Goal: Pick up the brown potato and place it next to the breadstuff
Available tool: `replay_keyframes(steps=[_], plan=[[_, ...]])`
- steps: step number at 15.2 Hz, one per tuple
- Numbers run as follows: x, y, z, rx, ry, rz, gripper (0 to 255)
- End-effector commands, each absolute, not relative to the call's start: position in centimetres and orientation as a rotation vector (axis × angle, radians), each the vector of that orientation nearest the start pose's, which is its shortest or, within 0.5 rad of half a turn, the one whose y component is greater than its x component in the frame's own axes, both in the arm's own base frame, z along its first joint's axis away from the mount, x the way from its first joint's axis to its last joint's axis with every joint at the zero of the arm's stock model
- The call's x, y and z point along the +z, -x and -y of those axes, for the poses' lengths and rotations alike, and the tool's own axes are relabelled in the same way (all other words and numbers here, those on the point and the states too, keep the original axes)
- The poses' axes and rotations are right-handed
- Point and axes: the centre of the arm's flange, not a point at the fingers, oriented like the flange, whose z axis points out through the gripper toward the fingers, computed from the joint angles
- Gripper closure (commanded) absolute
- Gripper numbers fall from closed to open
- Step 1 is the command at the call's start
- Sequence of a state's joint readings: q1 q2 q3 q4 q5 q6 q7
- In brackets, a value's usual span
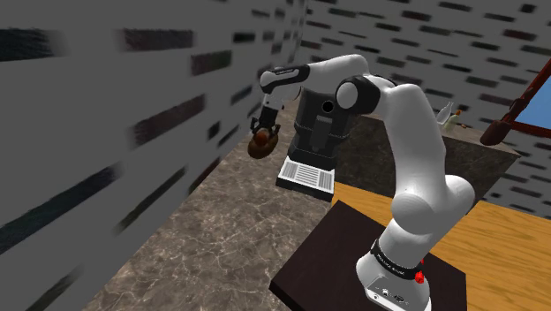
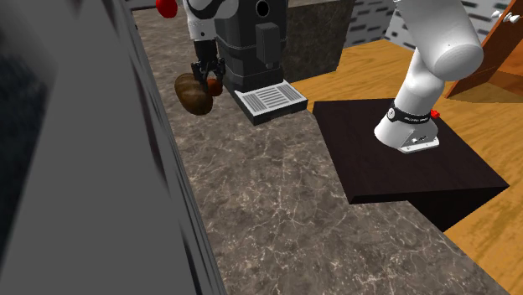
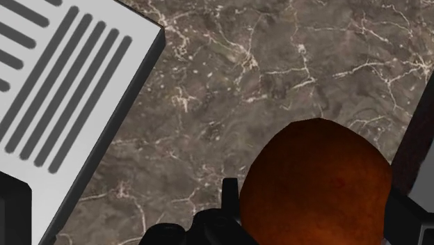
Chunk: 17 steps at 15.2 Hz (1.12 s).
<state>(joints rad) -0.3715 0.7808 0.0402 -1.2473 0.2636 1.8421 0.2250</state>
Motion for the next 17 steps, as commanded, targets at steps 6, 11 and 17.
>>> replay_keyframes(steps=[6, 11, 17], plan=[[25.4, -69.7, 24.0, 0.243, 2.693, -0.921, 255], [22.8, -69.7, 24.0, 0.243, 2.693, -0.921, 255], [19.6, -69.7, 24.0, 0.244, 2.693, -0.921, 255]])
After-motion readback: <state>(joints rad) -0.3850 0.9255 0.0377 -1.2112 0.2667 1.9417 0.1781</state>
